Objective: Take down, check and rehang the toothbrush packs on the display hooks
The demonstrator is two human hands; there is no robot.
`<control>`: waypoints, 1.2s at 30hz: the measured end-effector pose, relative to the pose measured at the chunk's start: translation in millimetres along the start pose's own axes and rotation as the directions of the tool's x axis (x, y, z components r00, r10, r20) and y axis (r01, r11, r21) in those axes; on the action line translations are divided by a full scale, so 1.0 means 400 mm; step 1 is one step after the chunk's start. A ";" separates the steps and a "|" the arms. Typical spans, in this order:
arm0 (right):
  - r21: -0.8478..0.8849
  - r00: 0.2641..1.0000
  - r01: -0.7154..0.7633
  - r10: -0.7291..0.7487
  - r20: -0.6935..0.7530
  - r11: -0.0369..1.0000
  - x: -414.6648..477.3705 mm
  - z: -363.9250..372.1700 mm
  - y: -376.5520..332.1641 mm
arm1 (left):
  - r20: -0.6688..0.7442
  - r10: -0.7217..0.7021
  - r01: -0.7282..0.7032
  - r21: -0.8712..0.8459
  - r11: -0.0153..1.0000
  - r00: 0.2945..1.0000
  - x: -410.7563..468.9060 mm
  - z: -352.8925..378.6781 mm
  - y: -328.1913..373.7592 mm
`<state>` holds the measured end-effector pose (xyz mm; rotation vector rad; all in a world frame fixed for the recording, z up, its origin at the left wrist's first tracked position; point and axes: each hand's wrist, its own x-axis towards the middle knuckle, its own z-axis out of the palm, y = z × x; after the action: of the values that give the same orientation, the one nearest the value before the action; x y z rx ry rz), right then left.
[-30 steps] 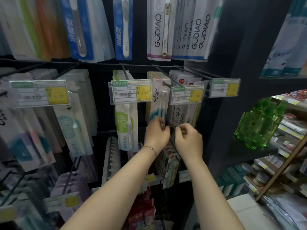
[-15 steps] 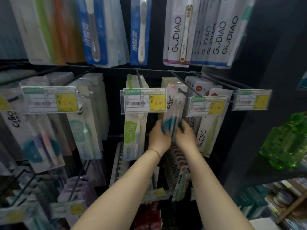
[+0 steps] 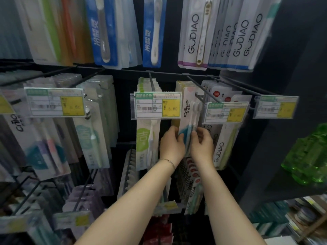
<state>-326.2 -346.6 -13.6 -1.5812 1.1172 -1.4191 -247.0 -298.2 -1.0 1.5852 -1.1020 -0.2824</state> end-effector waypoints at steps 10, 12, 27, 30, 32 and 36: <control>0.003 0.994 0.109 -0.109 0.022 0.994 -0.025 -0.009 -0.027 | 0.030 0.012 -0.014 0.053 0.998 0.999 -0.040 -0.035 0.023; 0.007 0.991 0.129 -0.129 0.016 0.992 -0.037 -0.019 -0.031 | 0.039 0.025 -0.028 0.074 0.997 0.999 -0.052 -0.039 0.028; 0.097 0.999 -0.005 0.001 0.042 0.995 -0.179 -0.078 -0.047 | 0.246 0.033 -0.037 0.013 0.999 0.969 -0.144 -0.149 -0.001; 0.099 0.997 -0.060 0.055 0.046 0.993 -0.208 -0.076 -0.049 | 0.251 -0.006 0.013 -0.027 1.000 0.968 -0.165 -0.170 -0.019; 0.116 0.996 -0.084 0.079 0.049 0.990 -0.231 -0.073 -0.048 | 0.235 -0.034 0.053 -0.075 0.996 0.971 -0.182 -0.184 -0.038; 0.164 0.997 -0.081 0.080 0.010 0.983 -0.291 -0.059 -0.049 | 0.174 -0.069 0.097 -0.157 0.983 0.982 -0.225 -0.217 -0.063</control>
<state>-348.9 -230.3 -34.6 -1.4064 1.0226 -1.4164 -223.0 -175.5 -25.7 1.4814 -1.1114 -0.5586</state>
